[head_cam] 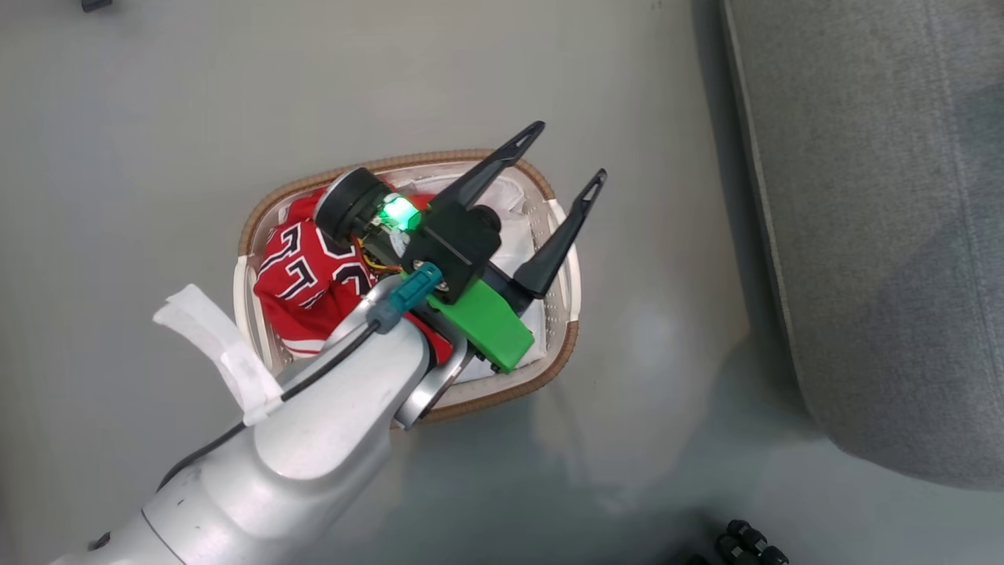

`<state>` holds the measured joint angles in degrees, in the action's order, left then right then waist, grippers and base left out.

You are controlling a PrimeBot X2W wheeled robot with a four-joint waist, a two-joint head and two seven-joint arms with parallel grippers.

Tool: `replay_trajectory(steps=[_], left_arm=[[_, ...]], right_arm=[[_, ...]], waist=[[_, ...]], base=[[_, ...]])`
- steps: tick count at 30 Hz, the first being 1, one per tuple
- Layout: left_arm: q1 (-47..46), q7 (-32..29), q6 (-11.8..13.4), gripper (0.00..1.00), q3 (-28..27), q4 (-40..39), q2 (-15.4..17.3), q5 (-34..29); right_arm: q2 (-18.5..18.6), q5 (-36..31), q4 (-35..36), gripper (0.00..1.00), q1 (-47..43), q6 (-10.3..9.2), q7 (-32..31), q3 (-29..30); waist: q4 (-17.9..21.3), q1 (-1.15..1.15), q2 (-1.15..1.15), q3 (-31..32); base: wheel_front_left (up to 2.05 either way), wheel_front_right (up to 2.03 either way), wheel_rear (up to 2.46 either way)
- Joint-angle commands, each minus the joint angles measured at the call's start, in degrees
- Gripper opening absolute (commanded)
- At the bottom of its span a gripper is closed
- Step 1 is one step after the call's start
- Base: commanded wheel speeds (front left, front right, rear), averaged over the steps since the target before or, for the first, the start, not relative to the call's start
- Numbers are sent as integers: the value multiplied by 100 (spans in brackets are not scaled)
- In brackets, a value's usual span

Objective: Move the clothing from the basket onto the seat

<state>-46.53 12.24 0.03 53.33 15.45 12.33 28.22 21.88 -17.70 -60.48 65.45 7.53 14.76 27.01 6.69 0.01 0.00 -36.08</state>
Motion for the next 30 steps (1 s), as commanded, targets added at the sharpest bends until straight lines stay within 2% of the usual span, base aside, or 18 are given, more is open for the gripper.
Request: replay_trajectory(steps=[1,10,17,30], left_arm=[[69,50,36,100,-73,57,82,51],[369,227,52,100,-345,408,48,311],[750,296,22,100,-693,806,-30,537],[1848,291,-10,100,-1856,971,-90,379]], right_arm=[[-60,102,33,100,-166,-8,40,-142],[-181,976,884,100,-960,-8,49,-1148],[-248,1386,1111,100,-1324,-8,49,-1828],[-747,1980,1548,100,-2176,-7,44,-2183]], waist=[[132,-1,0,206],[129,-1,0,938],[-88,-1,0,1686],[-737,-1,0,2664]], base=[[0,0,0],[0,0,0],[0,0,0],[0,0,0]])
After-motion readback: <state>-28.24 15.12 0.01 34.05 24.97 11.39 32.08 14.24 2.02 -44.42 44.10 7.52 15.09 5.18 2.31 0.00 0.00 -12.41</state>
